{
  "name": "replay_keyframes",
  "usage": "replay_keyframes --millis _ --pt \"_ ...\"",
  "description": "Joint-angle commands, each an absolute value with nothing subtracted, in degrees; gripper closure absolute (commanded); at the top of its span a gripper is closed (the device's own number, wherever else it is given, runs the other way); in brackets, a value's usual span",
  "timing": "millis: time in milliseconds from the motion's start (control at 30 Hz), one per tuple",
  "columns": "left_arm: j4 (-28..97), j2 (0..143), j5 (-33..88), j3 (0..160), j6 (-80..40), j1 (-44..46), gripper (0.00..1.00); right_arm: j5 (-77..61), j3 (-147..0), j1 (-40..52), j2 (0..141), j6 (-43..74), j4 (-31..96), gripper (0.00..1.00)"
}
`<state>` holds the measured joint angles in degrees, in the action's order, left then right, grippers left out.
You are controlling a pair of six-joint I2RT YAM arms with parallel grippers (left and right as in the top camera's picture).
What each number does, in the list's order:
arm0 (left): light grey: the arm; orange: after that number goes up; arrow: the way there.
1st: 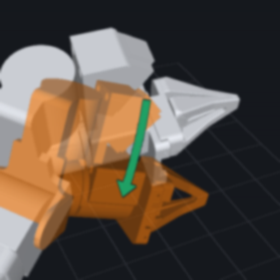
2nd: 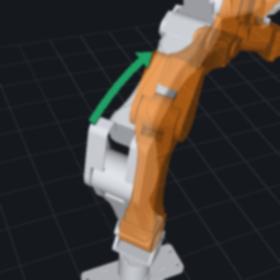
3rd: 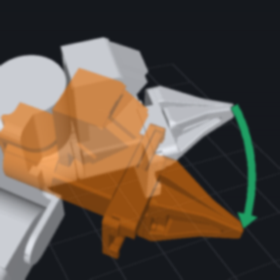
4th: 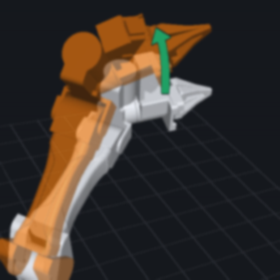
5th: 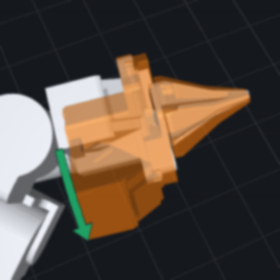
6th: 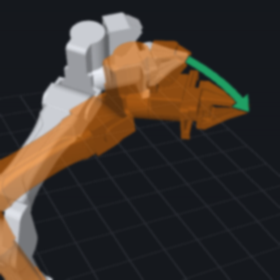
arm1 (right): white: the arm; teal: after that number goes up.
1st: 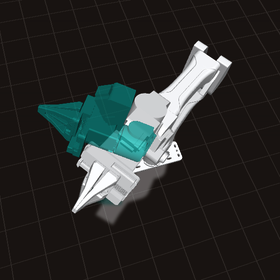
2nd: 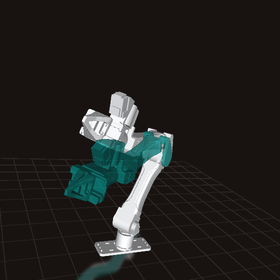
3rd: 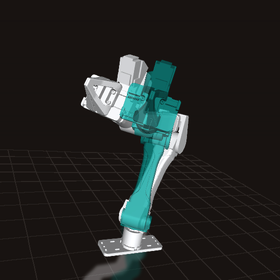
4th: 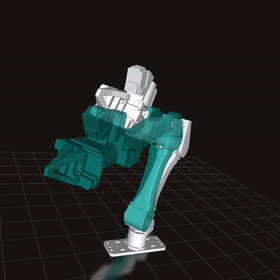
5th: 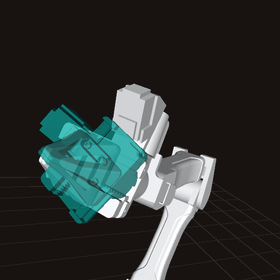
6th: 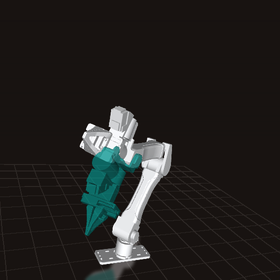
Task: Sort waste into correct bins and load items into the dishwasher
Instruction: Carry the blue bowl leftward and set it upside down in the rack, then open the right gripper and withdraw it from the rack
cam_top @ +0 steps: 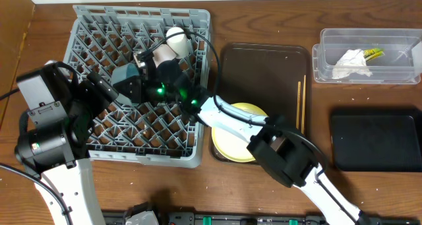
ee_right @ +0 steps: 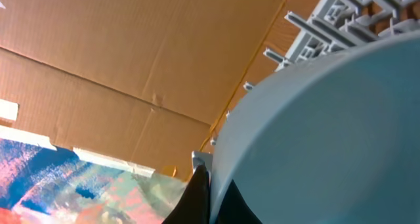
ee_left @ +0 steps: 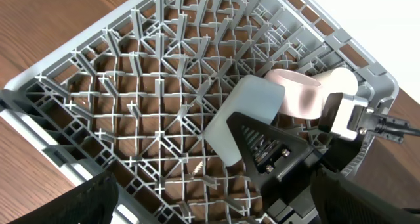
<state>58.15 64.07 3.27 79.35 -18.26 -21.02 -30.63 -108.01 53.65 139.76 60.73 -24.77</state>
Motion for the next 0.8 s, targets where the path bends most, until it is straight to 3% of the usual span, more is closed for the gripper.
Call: replay_keyframes --millis 0,200,367,500,767 --pt "58.26 64.1 3.44 79.64 -18.96 -21.32 0.05 -32.4 -106.98 53.47 141.36 61.65 -20.21 0.96" --pt "58.26 64.1 3.44 79.64 -18.98 -21.32 0.05 -32.36 -106.98 52.95 138.87 58.78 -12.21 0.69" --pt "58.26 64.1 3.44 79.64 -18.98 -21.3 0.05 -24.69 -106.98 51.77 131.94 52.38 1.56 0.64" --pt "58.26 64.1 3.44 79.64 -18.98 -21.32 0.05 -7.6 -106.98 50.94 121.01 44.23 18.26 0.53" --pt "58.26 64.1 3.44 79.64 -18.98 -21.32 0.05 1.34 -106.98 49.01 109.97 39.13 29.45 0.5"
